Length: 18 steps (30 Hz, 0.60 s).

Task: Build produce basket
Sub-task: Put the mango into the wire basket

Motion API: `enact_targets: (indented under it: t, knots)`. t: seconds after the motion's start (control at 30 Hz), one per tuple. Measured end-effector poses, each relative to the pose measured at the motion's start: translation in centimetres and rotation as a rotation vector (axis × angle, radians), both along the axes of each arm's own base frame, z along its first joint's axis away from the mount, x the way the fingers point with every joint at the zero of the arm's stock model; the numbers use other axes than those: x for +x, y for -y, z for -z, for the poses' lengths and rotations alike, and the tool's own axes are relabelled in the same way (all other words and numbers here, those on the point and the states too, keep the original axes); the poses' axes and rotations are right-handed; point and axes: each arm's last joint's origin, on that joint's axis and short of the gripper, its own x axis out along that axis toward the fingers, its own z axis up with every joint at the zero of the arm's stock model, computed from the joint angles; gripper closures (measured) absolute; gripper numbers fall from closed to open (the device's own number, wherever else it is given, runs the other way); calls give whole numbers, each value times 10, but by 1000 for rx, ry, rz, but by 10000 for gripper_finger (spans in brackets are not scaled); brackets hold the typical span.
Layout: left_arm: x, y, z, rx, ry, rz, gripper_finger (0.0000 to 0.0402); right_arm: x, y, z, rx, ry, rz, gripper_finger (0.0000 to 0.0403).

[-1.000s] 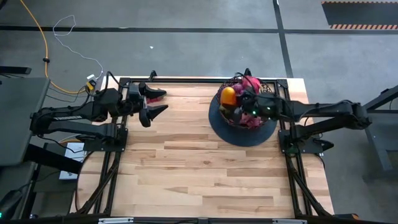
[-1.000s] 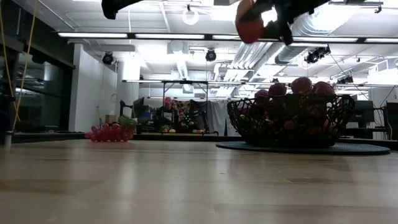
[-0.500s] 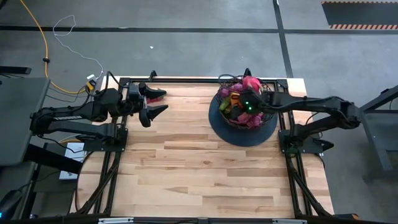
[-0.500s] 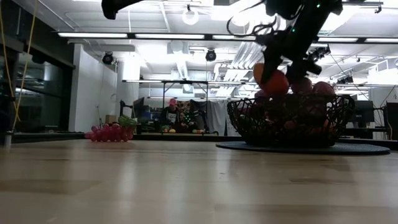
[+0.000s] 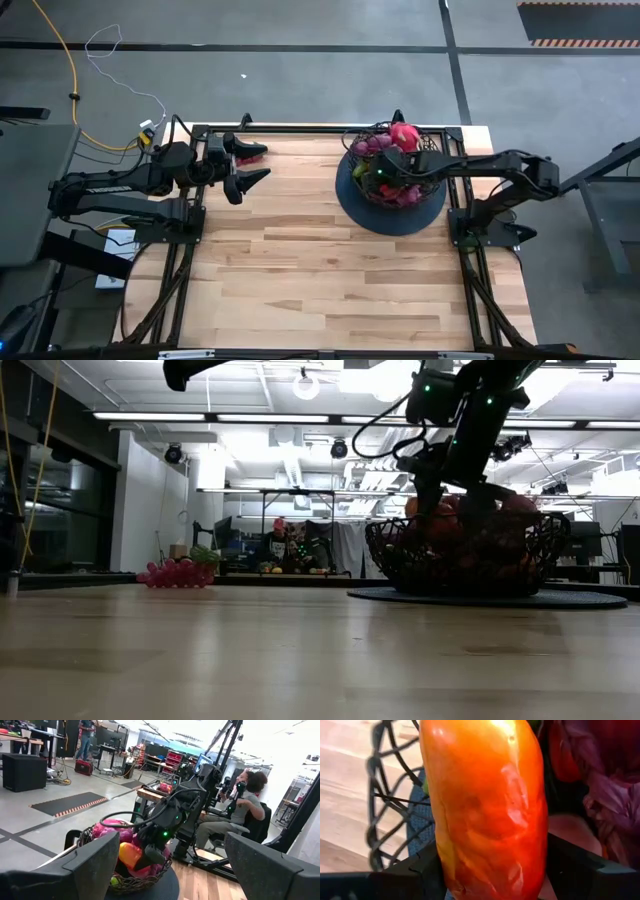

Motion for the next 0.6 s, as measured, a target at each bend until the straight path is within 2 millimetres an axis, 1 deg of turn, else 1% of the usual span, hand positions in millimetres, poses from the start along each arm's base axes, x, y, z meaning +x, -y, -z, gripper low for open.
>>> enact_targets:
  t: [0.2,0.5,0.6]
  knots:
    - [0,0,0,0,0,0,57,3,1,4,1,-12,-4,135]
    - [0,0,0,0,0,0,57,3,1,4,-5,-8,-5,134]
    - [0,0,0,0,0,0,57,3,1,4,-5,-13,-25,121]
